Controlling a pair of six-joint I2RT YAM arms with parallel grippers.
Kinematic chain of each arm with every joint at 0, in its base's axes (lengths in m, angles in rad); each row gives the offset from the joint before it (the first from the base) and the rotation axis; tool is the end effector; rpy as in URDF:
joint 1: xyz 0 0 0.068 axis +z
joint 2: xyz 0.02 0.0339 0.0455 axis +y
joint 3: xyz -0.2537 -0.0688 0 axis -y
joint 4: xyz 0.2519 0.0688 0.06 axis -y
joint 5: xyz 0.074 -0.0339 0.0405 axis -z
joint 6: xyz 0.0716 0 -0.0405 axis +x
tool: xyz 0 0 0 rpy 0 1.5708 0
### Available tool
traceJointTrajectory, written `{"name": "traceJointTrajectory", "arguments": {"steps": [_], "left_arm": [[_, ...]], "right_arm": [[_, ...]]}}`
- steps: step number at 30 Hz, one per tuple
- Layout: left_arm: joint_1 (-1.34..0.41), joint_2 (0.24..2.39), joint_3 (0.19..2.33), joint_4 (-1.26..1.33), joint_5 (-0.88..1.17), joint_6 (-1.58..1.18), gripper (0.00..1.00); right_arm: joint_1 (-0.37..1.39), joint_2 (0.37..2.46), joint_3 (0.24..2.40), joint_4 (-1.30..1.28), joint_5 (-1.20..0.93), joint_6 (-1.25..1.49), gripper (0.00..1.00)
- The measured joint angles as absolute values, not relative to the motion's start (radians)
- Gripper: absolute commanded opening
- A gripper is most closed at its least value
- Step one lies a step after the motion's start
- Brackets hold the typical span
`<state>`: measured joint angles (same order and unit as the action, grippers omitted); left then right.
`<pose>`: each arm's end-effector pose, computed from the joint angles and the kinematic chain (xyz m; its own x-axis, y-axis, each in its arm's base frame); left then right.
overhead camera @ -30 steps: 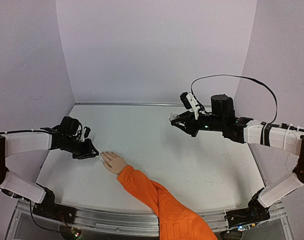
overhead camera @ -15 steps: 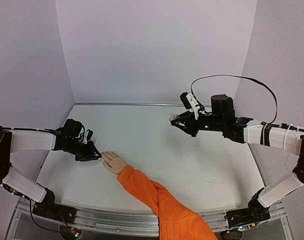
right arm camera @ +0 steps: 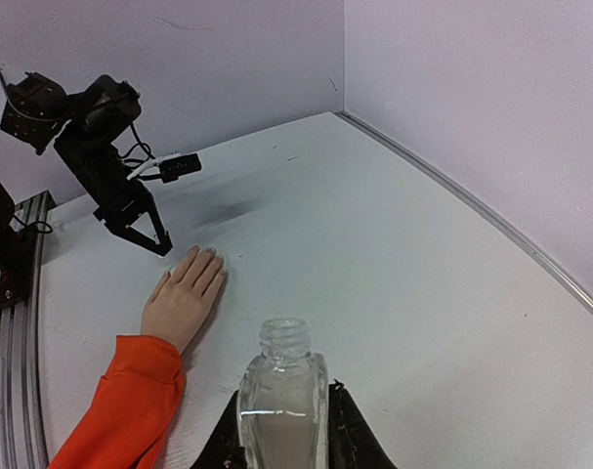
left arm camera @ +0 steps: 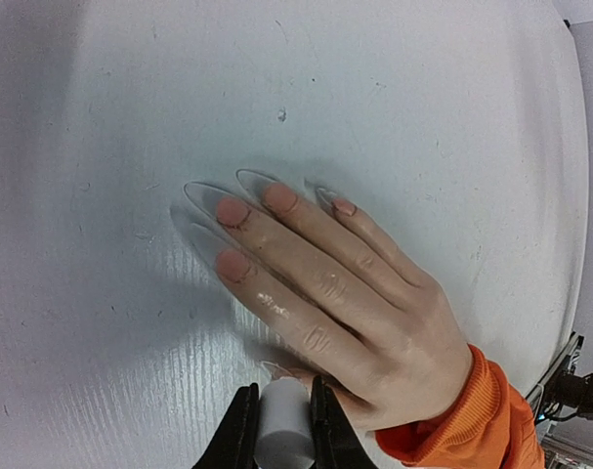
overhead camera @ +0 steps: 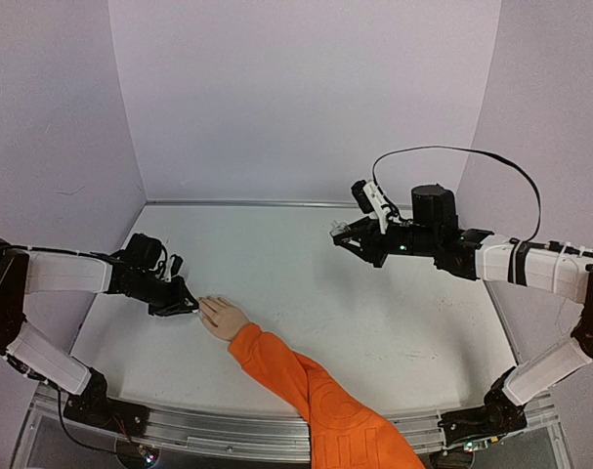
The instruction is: Paint the nails
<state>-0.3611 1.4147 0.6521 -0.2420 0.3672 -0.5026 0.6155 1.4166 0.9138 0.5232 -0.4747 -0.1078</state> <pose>0.2526 -0.1229 0.1146 -0.9375 -0.1265 -0.3241 0.0665 0.8492 -0.5239 0.2818 0.2394 0.2982 0.1120 -0.0380 -0.9930 -0.8797 0.4609 -0.1168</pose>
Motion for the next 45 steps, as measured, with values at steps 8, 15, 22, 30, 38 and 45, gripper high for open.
{"name": "traceJointTrajectory", "arguments": {"steps": [8,15,22,30,38,45], "left_arm": [[-0.361,1.417,0.652,-0.242,0.366,-0.502,0.0],[-0.361,1.436,0.652,-0.241,0.361,-0.502,0.0],[-0.361,1.449,0.653,-0.234,0.343,-0.498,0.0],[-0.35,1.432,0.652,-0.226,0.31,-0.498,0.0],[-0.339,1.249,0.654,-0.261,0.254,-0.498,0.0],[-0.339,1.075,0.688,-0.384,0.266,-0.498,0.0]], "right_arm": [[0.616,1.417,0.914,0.524,-0.475,-0.108,0.0],[0.616,1.417,0.914,0.523,-0.475,-0.108,0.0],[0.616,1.417,0.914,0.523,-0.475,-0.108,0.0],[0.616,1.422,0.914,0.524,-0.475,-0.108,0.0],[0.616,1.422,0.914,0.525,-0.481,-0.089,0.0],[0.616,1.422,0.913,0.551,-0.491,-0.043,0.0]]}}
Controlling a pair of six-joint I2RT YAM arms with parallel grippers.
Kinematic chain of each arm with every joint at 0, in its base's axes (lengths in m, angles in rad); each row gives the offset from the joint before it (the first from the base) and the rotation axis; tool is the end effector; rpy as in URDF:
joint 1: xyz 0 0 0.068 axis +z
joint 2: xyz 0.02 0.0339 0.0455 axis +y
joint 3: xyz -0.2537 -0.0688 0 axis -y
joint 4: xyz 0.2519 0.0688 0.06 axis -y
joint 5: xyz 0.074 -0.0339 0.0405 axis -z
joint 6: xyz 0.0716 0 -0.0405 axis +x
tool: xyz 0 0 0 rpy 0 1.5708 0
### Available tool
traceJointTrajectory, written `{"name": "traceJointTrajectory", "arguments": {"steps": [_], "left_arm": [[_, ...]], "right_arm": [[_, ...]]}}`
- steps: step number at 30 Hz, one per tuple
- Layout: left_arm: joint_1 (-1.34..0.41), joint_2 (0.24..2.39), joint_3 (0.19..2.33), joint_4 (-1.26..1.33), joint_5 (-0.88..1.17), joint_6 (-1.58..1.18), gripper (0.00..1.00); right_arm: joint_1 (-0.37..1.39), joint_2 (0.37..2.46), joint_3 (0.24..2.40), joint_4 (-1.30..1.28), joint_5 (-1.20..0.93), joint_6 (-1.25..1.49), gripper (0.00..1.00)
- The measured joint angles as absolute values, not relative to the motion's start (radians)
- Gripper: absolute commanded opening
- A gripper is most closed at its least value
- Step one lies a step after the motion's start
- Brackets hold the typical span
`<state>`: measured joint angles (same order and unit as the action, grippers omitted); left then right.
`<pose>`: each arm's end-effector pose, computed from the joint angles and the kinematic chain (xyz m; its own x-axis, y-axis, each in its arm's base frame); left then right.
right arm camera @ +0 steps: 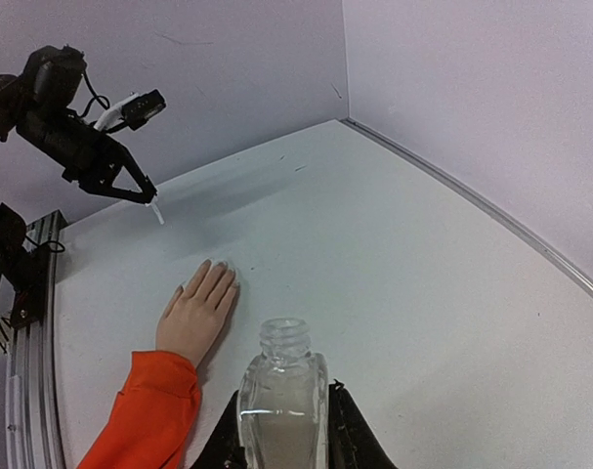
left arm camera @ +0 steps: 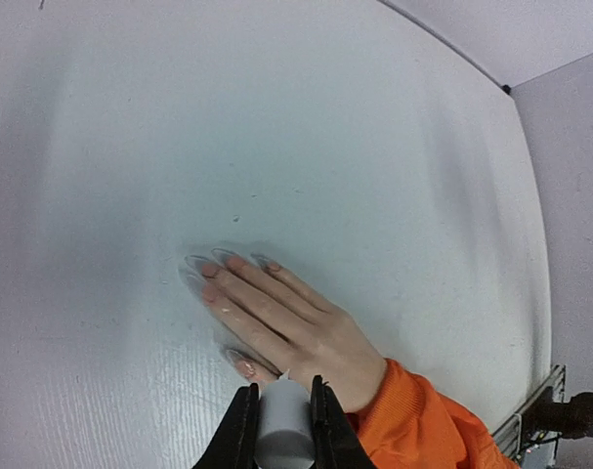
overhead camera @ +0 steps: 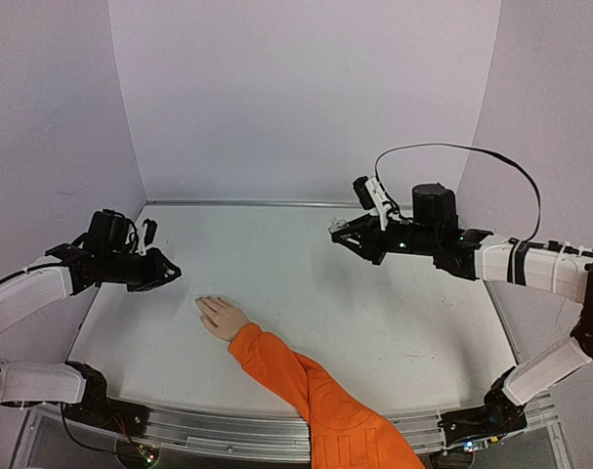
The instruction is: Paint the nails
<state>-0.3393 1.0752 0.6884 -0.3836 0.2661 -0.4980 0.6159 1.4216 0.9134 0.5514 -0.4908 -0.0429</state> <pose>0.2370 -0.1036 0.1976 -0.8153 -0.2009 -0.5430 0.1248 0.8548 -0.5037 0.2814 0.2405 0.3001 0.0736 0.0057 -0.9973 -0.8915 0.4485 -0.0632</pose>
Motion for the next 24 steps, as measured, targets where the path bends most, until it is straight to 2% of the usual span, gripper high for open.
{"name": "traceJointTrajectory", "arguments": {"steps": [5,14,24], "left_arm": [[-0.36,1.036,0.836,-0.446,0.373,-0.499,0.0],[-0.62,1.186,1.209,-0.484,0.452,-0.468,0.0],[-0.757,1.242,1.303,-0.513,0.49,-0.444,0.0]], "right_arm": [[0.626,1.411,0.893,0.628,-0.496,0.024,0.0],[0.831,1.404,0.867,0.726,-0.375,0.052,0.0],[0.983,1.448,0.868,0.87,-0.284,0.041,0.0]]}}
